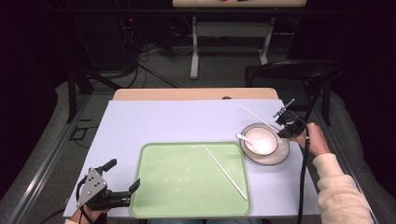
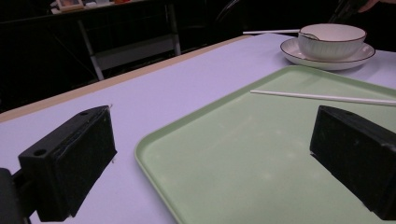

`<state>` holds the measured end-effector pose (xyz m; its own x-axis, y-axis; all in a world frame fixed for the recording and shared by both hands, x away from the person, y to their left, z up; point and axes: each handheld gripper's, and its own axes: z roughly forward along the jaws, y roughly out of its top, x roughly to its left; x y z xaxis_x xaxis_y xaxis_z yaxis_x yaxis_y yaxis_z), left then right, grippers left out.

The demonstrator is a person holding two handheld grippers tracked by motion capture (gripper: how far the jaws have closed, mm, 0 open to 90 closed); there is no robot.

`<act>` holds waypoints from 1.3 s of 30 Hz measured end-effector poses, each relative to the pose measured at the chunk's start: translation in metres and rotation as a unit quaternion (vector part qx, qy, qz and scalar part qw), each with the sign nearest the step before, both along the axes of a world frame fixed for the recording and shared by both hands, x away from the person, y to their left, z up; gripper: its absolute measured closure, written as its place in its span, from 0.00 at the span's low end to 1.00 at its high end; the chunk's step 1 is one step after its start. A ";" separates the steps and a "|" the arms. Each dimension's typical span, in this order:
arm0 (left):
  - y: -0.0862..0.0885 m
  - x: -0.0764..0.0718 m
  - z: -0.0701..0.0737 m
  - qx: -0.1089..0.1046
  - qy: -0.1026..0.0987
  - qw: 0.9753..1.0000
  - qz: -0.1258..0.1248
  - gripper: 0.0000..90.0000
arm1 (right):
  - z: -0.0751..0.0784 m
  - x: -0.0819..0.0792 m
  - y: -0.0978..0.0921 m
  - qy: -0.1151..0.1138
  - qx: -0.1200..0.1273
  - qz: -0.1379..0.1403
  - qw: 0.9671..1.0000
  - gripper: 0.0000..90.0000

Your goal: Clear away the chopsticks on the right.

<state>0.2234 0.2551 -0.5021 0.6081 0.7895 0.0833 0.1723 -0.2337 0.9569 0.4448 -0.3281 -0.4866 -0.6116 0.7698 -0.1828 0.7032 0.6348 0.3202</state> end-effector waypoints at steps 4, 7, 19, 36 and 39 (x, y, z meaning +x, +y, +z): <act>0.000 0.000 0.000 0.000 0.000 1.000 0.000 0.00 | 0.010 -0.004 -0.001 -0.012 0.002 -0.022 1.000 0.93; 0.000 0.000 0.000 0.000 0.001 1.000 0.000 0.00 | 0.019 -0.008 0.000 -0.025 0.008 -0.035 0.999 0.93; 0.000 0.000 0.000 0.001 0.001 1.000 0.000 0.00 | 0.050 -0.033 0.007 -0.048 0.028 -0.065 0.996 0.93; 0.000 0.000 0.000 0.000 0.001 1.000 0.000 0.00 | 0.067 -0.085 0.044 -0.053 0.051 -0.047 0.996 0.93; 0.000 0.000 0.000 0.001 0.001 1.000 -0.001 0.00 | 0.065 -0.091 0.052 -0.050 0.058 -0.039 0.996 0.93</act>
<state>0.2235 0.2548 -0.5022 0.6100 0.7880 0.0838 0.1739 -0.2363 0.9560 0.3541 -0.2758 -0.4217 -0.5319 0.8341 -0.1460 0.7103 0.5334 0.4593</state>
